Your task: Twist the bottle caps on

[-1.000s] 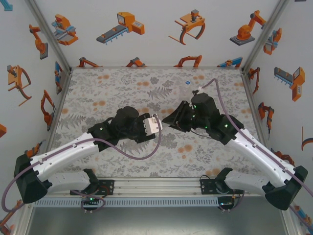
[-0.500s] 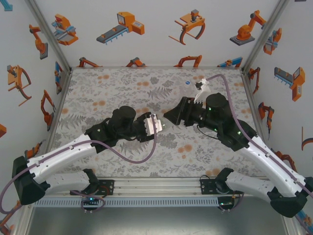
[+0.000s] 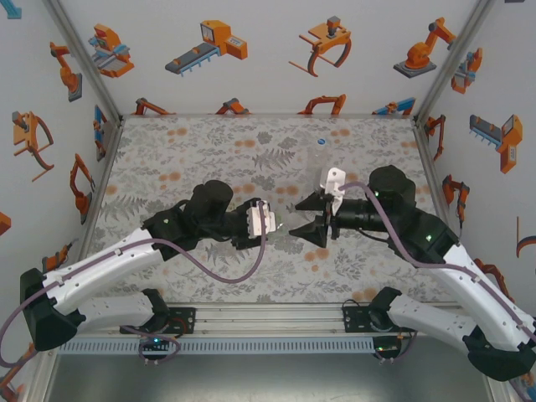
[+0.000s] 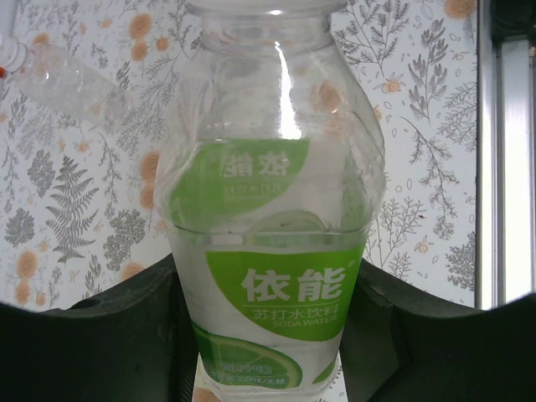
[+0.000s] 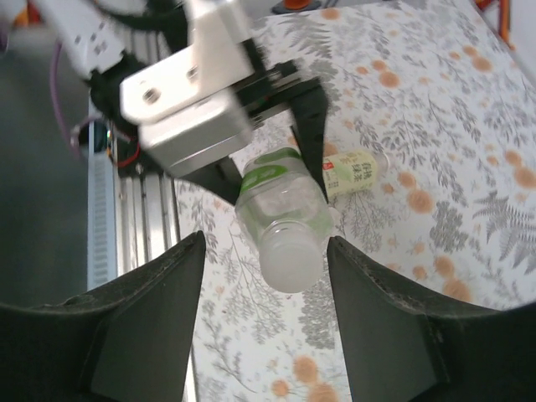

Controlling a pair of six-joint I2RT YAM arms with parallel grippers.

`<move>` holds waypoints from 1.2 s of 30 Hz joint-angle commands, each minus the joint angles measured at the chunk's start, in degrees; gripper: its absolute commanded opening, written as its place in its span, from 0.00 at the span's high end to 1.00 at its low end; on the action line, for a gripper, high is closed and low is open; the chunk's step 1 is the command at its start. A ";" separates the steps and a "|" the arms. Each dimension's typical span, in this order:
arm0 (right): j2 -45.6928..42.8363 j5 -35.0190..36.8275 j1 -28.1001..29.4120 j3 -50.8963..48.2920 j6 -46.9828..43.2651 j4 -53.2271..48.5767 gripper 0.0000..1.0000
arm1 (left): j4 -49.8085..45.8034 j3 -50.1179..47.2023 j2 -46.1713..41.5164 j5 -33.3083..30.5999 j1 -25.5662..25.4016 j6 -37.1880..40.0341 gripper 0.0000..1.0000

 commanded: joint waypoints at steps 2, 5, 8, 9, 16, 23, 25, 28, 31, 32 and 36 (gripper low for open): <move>0.20 -4.42 0.31 0.37 -12.54 -4.88 0.48 | -2.44 1.88 -1.24 3.44 -0.16 1.60 1.00; 0.61 -4.18 0.31 0.22 -12.54 -5.11 0.52 | -2.44 2.05 -1.26 3.65 -0.16 1.64 1.00; 0.61 -4.15 0.31 -0.33 -12.45 -4.46 0.54 | -2.48 2.29 -1.01 4.45 -0.16 1.74 1.00; 0.58 -4.09 0.31 -0.50 -12.45 -4.32 0.55 | -2.53 2.38 -0.91 4.70 -0.16 1.75 1.00; 0.78 -1.61 0.31 -0.20 -12.36 -3.62 0.52 | -2.81 2.86 -0.45 5.79 -0.16 1.81 1.00; 1.12 -0.51 0.31 -0.84 -12.40 -3.21 0.51 | -2.94 2.92 -0.15 5.99 -0.16 1.89 1.00; 1.54 -1.17 0.31 -0.85 -12.37 -3.30 0.52 | -2.94 2.92 -0.12 5.99 -0.16 1.85 1.00; 1.87 -2.43 0.31 -0.82 -12.40 -2.98 0.55 | -2.94 2.86 -0.09 5.85 -0.16 1.83 1.00; 1.87 -2.68 0.32 -0.99 -12.36 -2.70 0.58 | -2.95 2.85 0.03 5.72 -0.16 1.91 1.00; 2.00 -2.70 0.31 -0.98 -12.36 -2.69 0.59 | -2.94 2.86 0.12 5.59 -0.18 1.92 1.00; 2.00 -2.81 0.31 -1.05 -12.36 -2.69 0.66 | -2.96 2.74 0.33 5.14 -0.16 1.92 1.00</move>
